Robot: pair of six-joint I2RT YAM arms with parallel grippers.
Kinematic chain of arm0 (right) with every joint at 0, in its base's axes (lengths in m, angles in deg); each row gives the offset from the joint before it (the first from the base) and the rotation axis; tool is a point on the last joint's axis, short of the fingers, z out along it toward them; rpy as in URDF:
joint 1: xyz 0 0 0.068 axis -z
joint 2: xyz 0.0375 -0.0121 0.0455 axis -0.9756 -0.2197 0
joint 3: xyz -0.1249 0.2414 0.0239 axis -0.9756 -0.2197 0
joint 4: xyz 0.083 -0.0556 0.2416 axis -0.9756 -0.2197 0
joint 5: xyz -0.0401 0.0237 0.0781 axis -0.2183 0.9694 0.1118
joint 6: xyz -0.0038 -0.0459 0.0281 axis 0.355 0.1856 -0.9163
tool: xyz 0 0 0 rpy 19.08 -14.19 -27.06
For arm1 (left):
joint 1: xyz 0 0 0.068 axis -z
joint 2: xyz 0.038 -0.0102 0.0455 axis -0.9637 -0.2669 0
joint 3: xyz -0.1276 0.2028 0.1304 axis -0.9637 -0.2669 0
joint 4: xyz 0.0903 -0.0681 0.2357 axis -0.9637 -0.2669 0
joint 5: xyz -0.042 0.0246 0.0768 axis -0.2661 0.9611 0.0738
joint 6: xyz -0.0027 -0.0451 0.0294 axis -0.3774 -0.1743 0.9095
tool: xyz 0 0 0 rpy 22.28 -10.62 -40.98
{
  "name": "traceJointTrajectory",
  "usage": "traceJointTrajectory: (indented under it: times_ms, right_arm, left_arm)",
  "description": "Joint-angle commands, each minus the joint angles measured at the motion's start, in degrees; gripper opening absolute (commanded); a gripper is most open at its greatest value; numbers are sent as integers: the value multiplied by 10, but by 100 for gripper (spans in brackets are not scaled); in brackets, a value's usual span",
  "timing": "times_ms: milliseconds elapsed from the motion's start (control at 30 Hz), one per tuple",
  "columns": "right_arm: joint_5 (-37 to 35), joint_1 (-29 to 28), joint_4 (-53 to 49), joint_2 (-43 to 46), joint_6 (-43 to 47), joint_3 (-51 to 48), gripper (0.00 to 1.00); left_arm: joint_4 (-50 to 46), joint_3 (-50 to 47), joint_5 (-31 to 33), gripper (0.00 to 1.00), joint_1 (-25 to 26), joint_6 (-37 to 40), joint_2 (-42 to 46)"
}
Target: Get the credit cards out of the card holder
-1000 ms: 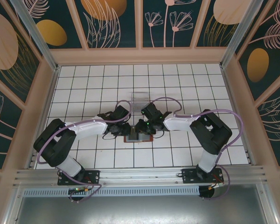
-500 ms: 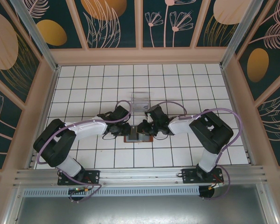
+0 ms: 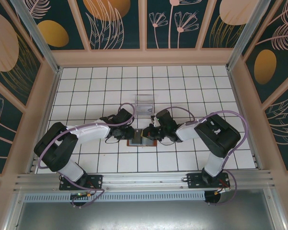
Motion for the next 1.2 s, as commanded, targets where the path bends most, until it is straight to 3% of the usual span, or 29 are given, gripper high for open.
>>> traceJointTrajectory:
  times_ms: [0,600,1167]
  right_arm:
    - [21,0,7,18,0,-13,0]
    - [-4,20,-74,71,27,-30,0]
    - [-34,50,-204,178,80,-6,0]
  left_arm:
    - [-45,-17,22,30,2,4,-6]
    - [-46,-21,22,29,2,0,-5]
    - [-28,-28,-7,29,2,-5,15]
